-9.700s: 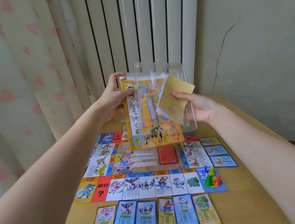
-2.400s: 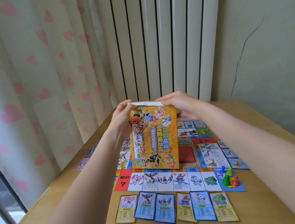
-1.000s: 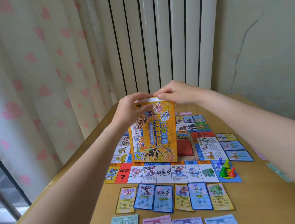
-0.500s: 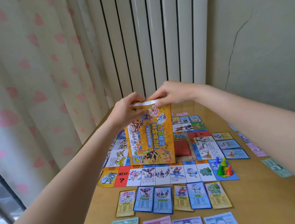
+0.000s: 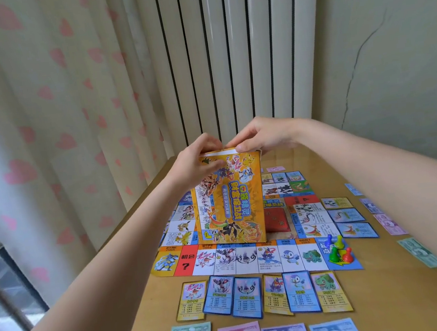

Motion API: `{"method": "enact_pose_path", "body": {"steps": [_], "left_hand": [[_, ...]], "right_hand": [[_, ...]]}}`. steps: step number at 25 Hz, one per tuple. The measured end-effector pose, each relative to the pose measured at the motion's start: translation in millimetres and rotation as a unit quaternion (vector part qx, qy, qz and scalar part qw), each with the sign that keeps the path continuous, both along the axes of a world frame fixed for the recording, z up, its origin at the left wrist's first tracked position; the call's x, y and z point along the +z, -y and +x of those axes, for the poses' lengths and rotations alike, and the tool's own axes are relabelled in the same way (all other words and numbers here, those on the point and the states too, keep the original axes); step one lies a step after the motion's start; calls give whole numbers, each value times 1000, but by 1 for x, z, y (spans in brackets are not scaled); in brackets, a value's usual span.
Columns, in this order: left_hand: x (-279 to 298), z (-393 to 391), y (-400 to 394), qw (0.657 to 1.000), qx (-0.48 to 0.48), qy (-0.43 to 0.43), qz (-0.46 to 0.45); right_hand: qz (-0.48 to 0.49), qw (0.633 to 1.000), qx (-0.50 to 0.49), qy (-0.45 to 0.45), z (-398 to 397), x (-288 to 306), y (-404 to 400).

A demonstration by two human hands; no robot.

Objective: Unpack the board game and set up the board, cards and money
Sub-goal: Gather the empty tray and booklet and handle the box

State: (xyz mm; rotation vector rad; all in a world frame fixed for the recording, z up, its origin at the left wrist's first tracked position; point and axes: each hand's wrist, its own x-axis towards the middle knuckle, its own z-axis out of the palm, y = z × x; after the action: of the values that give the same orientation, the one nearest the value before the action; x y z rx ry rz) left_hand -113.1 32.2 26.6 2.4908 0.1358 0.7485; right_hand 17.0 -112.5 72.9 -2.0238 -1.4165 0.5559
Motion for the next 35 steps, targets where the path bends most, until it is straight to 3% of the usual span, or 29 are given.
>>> {"method": "enact_pose_path", "body": {"steps": [3, 7, 12, 17, 22, 24, 26, 28, 30, 32, 35], "left_hand": [[-4, 2, 1, 1000, 11, 16, 4], [-8, 4, 6, 999, 32, 30, 6], [-9, 11, 7, 998, 47, 41, -1], [-10, 9, 12, 995, 61, 69, 25], [41, 21, 13, 986, 78, 117, 86], [53, 30, 17, 983, 73, 91, 140], [55, 40, 21, 979, 58, 73, 182], [53, 51, 23, 978, 67, 121, 155], [46, 64, 24, 974, 127, 155, 107], [30, 86, 29, 975, 152, 105, 126], [2, 137, 47, 984, 89, 20, 154]], "right_hand": [[-4, 999, -6, 49, -1, -3, 1], [16, 999, -12, -34, -7, -15, 5], [-11, 983, -22, 180, -8, -33, 11], [46, 978, -64, 191, -16, -49, 12], [107, 952, -99, 268, -12, -3, 6], [76, 970, -89, 214, -10, 5, 4], [44, 990, -85, 105, 1, 8, 9], [117, 983, -139, -15, 23, 7, 24], [256, 921, -251, -152, 54, 4, 49], [356, 826, -341, -273, 88, -9, 78], [406, 698, -439, -395, 142, -45, 115]]}}
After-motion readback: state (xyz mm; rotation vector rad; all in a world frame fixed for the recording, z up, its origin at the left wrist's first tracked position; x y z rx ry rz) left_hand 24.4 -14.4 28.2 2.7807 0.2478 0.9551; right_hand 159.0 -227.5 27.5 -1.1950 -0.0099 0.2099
